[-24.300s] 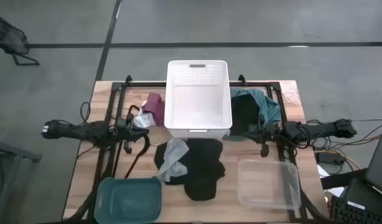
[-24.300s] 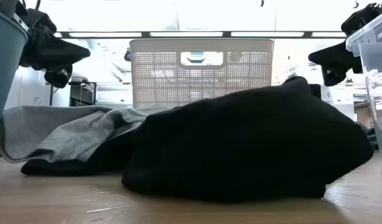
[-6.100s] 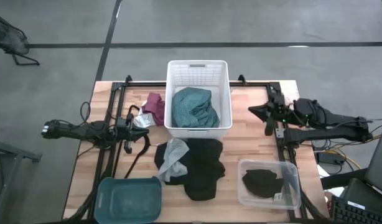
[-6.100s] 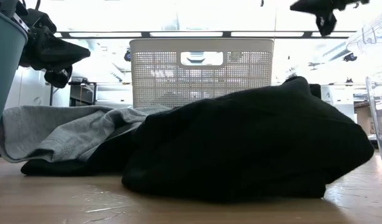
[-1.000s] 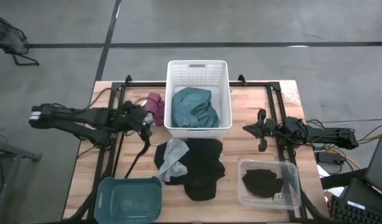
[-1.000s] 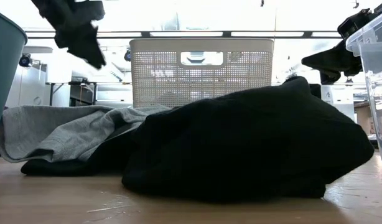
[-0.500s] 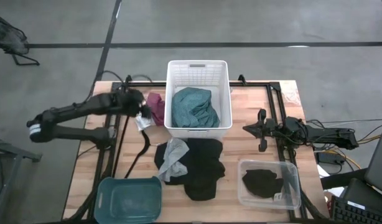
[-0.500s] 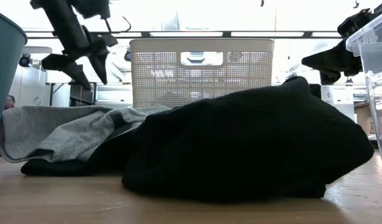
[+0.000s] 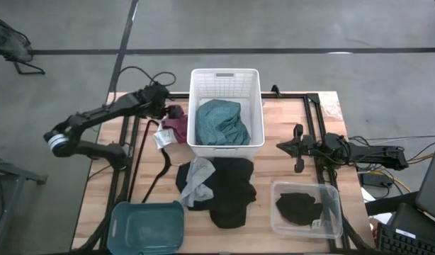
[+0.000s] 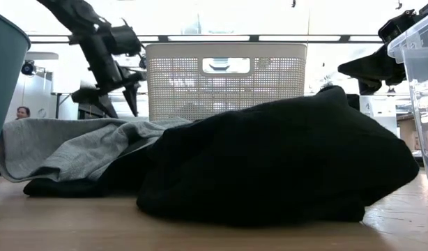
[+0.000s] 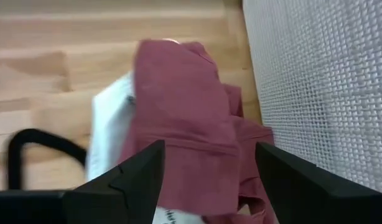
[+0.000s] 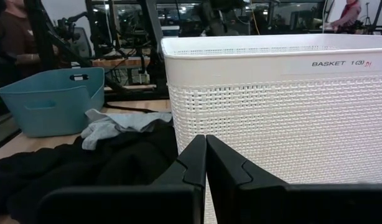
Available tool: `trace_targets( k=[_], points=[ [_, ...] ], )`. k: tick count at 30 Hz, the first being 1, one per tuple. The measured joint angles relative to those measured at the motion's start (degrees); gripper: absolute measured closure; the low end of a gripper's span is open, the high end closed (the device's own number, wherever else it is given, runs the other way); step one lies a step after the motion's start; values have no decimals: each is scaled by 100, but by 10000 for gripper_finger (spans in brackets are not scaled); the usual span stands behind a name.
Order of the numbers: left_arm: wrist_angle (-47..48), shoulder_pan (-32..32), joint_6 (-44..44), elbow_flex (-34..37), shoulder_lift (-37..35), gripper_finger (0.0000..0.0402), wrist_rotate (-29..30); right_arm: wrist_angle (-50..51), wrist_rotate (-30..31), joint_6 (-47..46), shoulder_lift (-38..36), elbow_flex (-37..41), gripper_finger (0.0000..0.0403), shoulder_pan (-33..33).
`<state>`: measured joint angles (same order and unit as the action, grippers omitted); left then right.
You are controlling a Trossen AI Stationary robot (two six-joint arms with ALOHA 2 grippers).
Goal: Pick & Place Cloths
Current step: Put the red underwear into the transparent bin
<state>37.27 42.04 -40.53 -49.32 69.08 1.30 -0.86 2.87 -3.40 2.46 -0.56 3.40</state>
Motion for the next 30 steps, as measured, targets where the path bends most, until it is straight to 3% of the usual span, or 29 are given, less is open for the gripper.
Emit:
trace_targets(
  k=[19,23,30],
  points=[
    [-231,-24,480,0,1233,156,-493,0,1,0,-2,0,394,0],
    [-235,-26,674,0,1244,210,-496,0,0,0,-2,0,394,-1],
    [-239,-26,856,0,1125,382,-497,0,1,0,-2,0,394,-1]
  ],
)
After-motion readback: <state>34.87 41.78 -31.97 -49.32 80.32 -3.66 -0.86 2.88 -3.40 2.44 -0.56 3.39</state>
